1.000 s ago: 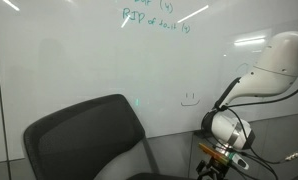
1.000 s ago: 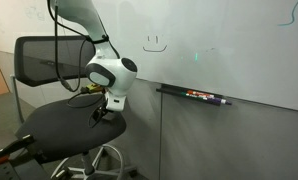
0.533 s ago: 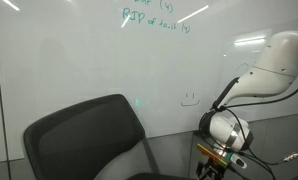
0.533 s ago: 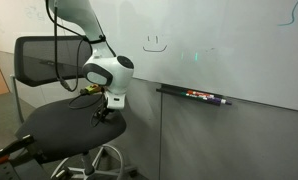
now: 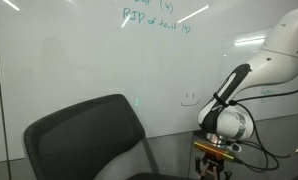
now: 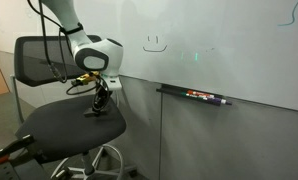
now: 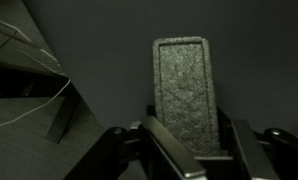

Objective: Use the eraser to wipe the smiley face off the white board

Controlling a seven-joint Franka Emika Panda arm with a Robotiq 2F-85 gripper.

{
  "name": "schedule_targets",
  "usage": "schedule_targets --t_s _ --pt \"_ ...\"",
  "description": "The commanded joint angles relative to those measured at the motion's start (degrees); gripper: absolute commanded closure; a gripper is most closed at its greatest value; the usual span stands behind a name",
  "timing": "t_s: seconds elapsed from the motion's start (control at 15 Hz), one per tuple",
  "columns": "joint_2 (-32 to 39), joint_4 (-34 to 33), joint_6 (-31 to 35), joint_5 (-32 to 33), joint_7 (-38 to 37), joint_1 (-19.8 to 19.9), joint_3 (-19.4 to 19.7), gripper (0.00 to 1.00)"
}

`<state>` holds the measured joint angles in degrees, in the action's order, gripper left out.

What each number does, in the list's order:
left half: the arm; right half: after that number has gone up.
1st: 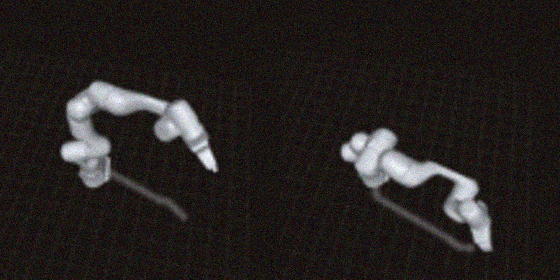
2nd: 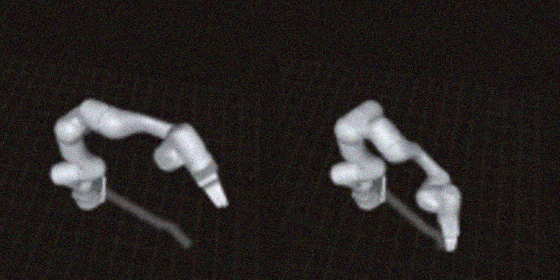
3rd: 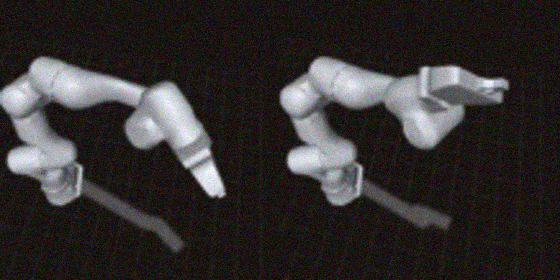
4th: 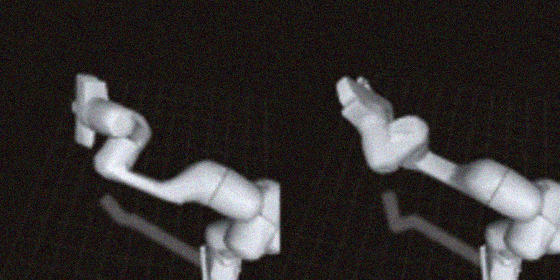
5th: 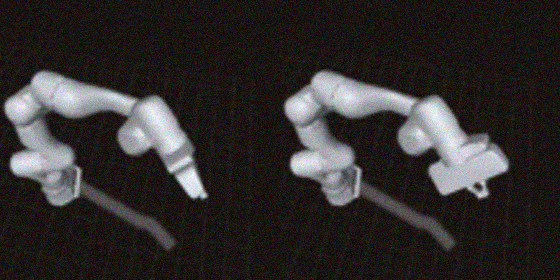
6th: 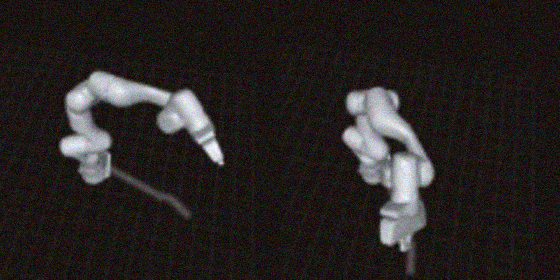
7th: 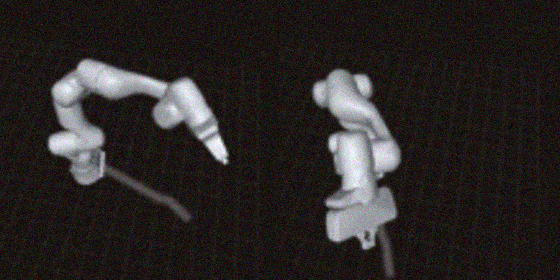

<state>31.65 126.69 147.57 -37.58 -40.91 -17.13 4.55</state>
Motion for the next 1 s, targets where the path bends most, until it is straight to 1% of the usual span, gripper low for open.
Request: schedule_targets --t_s 0.0,0.07,0.2,0.33,0.4,0.47,0.6,0.67,0.87,0.93 --pt "-9.7 6.9 1.3 16.3 -8.0 -4.9 5.4 0.69" --pt "-11.3 7.8 1.8 21.3 -10.0 -5.8 6.6 0.69" --pt "-14.6 9.6 1.7 31.5 -13.7 -8.8 10.9 0.69" --pt "-17.0 10.6 2.1 41.4 -16.0 -10.8 14.6 0.69" --pt "-17.7 10.6 3.1 46.4 -16.6 -9.9 15.0 0.69" --pt "-17.9 10.5 4.2 50.2 -16.4 -11.2 17.6 0.69" --pt "-17.8 9.7 7.2 58.5 -16.3 -10.9 20.5 0.69" --pt "-18.2 9.1 8.7 64.4 -17.8 -6.0 17.3 0.69" --pt "-18.3 7.6 14.3 77.4 -19.5 -3.0 18.1 0.69" --pt "-18.0 7.4 17.2 79.6 -19.1 -5.6 21.5 0.69"
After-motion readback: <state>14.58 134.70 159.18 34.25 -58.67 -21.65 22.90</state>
